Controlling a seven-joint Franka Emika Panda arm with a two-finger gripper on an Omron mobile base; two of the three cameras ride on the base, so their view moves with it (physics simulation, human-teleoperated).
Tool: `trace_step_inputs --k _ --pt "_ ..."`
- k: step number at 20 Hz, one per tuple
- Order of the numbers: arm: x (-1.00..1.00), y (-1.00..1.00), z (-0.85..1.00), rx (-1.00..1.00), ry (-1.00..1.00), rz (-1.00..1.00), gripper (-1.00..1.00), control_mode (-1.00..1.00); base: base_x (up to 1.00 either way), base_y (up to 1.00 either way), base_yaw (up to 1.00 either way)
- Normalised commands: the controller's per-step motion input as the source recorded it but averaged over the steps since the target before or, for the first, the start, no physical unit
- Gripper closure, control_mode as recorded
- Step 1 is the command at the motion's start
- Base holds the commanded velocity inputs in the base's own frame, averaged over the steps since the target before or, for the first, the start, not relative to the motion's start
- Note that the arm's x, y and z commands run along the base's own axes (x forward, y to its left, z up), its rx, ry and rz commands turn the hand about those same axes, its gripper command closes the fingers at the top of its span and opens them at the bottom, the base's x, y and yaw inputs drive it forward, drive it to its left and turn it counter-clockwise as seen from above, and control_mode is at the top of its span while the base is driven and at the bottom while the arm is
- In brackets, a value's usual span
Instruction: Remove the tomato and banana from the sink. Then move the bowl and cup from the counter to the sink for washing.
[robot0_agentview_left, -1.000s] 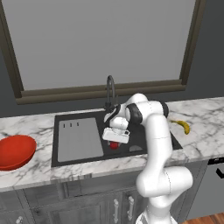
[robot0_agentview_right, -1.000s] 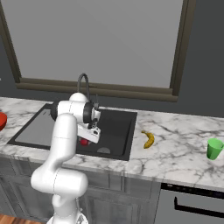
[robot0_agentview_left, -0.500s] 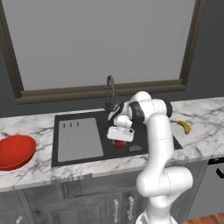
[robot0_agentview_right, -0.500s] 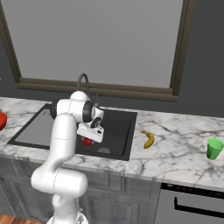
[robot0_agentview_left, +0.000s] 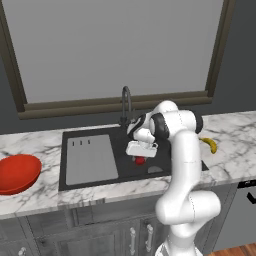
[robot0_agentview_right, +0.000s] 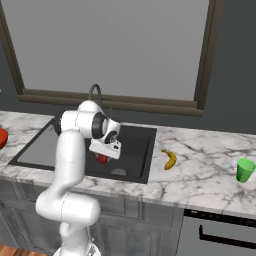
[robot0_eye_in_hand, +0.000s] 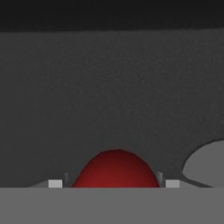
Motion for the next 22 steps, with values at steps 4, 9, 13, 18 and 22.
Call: trace_step_inputs --k 4,9,13,18,22 --pt "-0.13 -0.15 0.25 0.00 -0.05 0.01 1.00 -1.00 0.00 0.00 0.00" --pt "-0.08 -0.09 0.28 0.00 -0.07 0.00 1.00 -1.00 0.00 0.00 0.00" --pt "-0.09 -0.18 0.31 0.00 -0.08 0.00 1.00 -1.00 0.00 0.00 0.00" --pt "-0.13 -0.28 0.30 0.00 -0.03 0.01 1.00 -1.00 0.00 0.00 0.00" --pt "-0.17 -0.34 0.32 0.00 -0.08 0.02 1.00 -1.00 0.00 0.00 0.00"
